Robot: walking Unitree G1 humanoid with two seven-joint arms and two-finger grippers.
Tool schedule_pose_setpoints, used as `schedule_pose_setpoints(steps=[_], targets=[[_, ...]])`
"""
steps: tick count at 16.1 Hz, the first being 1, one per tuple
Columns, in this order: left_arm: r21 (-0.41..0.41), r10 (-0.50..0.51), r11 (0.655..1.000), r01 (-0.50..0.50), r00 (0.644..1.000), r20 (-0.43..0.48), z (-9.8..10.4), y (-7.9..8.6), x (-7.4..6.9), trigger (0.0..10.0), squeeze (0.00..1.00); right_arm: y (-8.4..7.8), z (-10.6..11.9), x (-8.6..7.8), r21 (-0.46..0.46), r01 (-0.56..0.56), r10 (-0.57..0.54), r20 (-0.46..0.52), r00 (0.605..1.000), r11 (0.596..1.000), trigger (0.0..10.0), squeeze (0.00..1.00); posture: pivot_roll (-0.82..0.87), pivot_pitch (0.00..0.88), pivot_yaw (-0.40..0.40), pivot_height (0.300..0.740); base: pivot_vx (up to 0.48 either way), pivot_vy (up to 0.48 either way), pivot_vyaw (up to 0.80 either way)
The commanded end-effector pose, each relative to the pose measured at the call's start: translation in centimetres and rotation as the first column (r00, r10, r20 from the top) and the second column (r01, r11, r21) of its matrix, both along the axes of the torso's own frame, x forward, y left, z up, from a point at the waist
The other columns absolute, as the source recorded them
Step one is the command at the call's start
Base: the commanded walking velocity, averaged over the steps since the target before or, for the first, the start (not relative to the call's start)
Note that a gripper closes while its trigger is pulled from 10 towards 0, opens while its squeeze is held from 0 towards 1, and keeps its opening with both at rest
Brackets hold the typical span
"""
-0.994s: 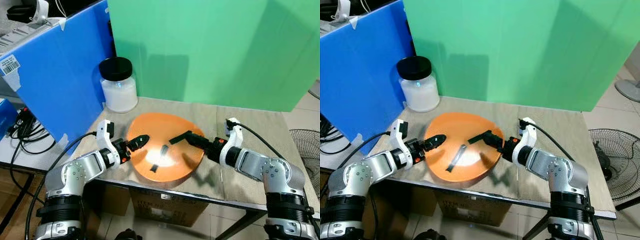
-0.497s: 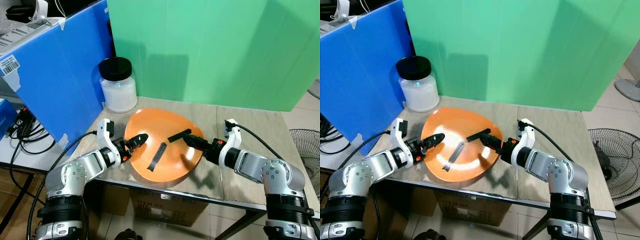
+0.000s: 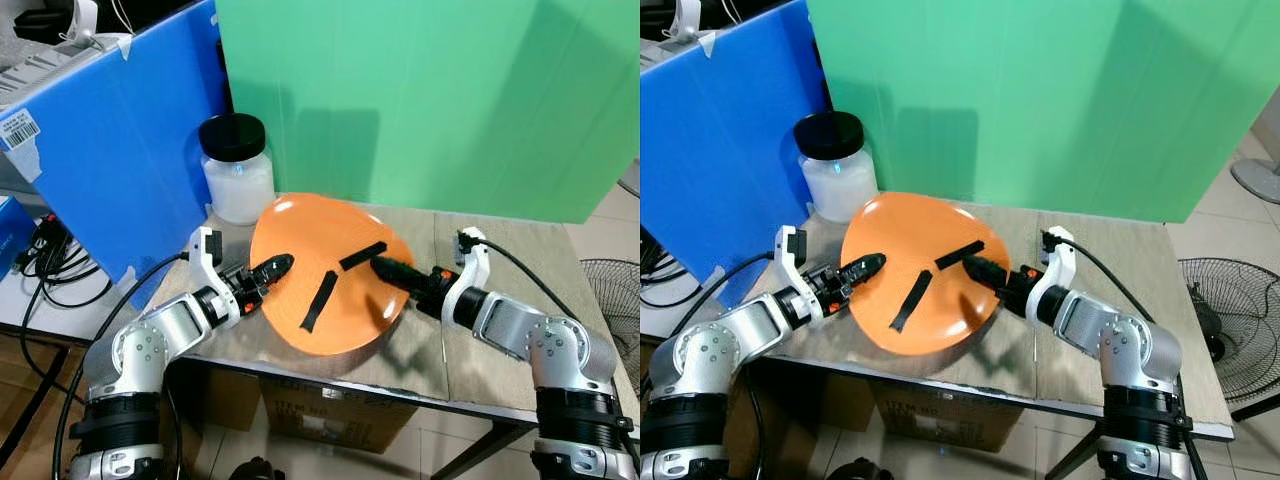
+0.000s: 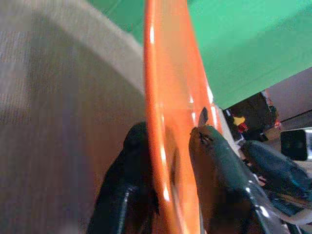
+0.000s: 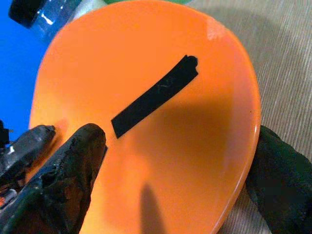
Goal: Setting the table
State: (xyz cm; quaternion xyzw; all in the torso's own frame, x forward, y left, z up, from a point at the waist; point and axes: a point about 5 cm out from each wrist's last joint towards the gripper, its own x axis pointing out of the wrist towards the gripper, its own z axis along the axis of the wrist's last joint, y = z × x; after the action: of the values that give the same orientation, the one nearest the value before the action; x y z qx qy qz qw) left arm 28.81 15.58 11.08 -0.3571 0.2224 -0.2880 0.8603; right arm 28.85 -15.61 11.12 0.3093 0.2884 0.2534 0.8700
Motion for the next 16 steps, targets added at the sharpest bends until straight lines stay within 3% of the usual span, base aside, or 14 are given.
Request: schedule_pose_setpoints(steps=[1, 5, 7, 11, 13, 14, 15, 16], targets=[[-0.005, -0.003, 1.000, 0.003, 0.999, 0.053, 1.2, -0.4, 0.1, 0.0, 0.00, 0.4, 2.0, 0.5, 0.031, -0.030, 0.026, 0.099, 0.995, 0.999, 10.0, 0.00, 0.11, 0.000, 0.003, 0.740, 0.000, 0.000, 0.00], [-0.006, 0.027, 1.000, -0.026, 0.987, 0.157, 3.1, -0.4, 0.1, 0.0, 0.00, 0.1, 3.9, 0.5, 0.030, -0.024, 0.018, 0.201, 0.979, 0.999, 10.0, 0.00, 0.11, 0.000, 0.003, 0.740, 0.000, 0.000, 0.00], [-0.036, 0.091, 0.996, -0.084, 0.960, 0.263, 4.5, -0.1, 0.3, 0.0, 0.00, -1.0, 4.8, 0.2, 0.019, 0.014, -0.019, 0.262, 0.965, 1.000, 10.0, 0.00, 0.11, 0.000, 0.001, 0.740, 0.000, 0.000, 0.00], [-0.081, 0.122, 0.992, -0.099, 0.927, 0.356, 6.4, -0.3, -0.3, 0.0, 0.00, -3.2, 6.8, -1.4, 0.006, 0.087, -0.083, 0.364, 0.928, 0.996, 10.0, 0.00, 0.11, 0.000, -0.001, 0.740, 0.000, 0.000, 0.00], [-0.098, 0.115, 0.992, -0.082, 0.908, 0.403, 7.3, -0.7, -1.1, 0.0, 0.00, -4.5, 8.0, -2.8, -0.086, 0.166, -0.112, 0.442, 0.890, 0.982, 10.0, 0.00, 0.10, 0.000, 0.006, 0.740, 0.000, 0.000, 0.00], [-0.076, 0.118, 0.993, -0.094, 0.890, 0.441, 7.8, -1.0, -1.4, 0.0, 0.00, -5.1, 8.4, -3.1, -0.247, 0.281, -0.122, 0.510, 0.852, 0.927, 10.0, 0.00, 0.09, 0.000, 0.012, 0.740, 0.000, 0.000, 0.00], [-0.027, 0.113, 0.993, -0.115, 0.866, 0.488, 8.4, -1.5, -1.6, 0.0, 0.00, -4.9, 8.6, -2.9, -0.345, 0.386, -0.143, 0.559, 0.817, 0.856, 10.0, 1.00, 0.08, 0.000, 0.018, 0.740, 0.000, 0.000, 0.00], [-0.015, 0.111, 0.993, -0.120, 0.859, 0.501, 8.6, -1.7, -1.7, 0.0, 0.00, -4.6, 8.6, -2.9, -0.345, 0.402, -0.157, 0.562, 0.812, 0.848, 10.0, 1.00, 0.08, 0.000, 0.018, 0.740, 0.000, 0.000, 0.00]])
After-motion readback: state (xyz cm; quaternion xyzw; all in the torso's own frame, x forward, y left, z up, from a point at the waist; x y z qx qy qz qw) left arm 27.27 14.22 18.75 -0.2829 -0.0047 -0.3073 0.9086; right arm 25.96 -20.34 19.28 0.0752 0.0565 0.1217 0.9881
